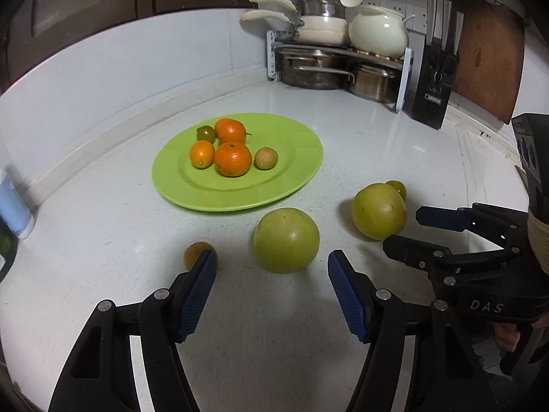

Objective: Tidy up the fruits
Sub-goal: 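Grasp the large yellow-green fruit with the left tool while the right tool grasps another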

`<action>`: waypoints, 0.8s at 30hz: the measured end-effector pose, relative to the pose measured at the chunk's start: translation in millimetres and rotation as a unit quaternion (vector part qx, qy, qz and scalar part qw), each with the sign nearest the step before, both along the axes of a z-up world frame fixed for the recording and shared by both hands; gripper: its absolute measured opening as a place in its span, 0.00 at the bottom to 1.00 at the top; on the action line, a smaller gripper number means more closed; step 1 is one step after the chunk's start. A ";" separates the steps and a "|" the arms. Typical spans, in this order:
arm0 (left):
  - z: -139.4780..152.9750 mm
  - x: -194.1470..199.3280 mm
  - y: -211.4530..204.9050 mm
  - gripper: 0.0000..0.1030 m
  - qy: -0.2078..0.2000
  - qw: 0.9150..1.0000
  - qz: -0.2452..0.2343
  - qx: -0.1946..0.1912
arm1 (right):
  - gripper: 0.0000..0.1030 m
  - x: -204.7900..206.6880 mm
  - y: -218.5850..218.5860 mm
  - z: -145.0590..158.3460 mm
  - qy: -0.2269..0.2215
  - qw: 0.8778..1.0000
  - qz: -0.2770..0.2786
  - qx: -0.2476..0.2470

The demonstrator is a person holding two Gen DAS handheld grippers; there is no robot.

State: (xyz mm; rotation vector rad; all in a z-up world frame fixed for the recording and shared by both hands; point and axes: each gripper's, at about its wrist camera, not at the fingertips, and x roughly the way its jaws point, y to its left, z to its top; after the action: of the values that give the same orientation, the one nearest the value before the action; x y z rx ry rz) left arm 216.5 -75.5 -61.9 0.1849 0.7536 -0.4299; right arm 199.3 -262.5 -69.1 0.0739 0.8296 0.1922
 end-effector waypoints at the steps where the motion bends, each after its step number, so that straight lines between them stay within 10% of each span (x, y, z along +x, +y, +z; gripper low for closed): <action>1: -1.9 3.6 -2.1 0.64 0.004 1.000 -0.003 0.002 | 0.61 1.1 0.0 -1.1 0.001 1.000 0.000 0.001; 24: -21.5 31.8 -16.7 0.48 0.044 0.999 -0.024 -0.009 | 0.52 23.7 6.6 -7.8 0.002 1.000 0.012 0.012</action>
State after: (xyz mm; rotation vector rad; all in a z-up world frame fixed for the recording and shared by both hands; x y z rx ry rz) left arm 248.3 -92.2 -83.4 0.1686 0.8334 -0.4931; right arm 223.0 -255.9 -76.9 0.0863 0.8320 0.2234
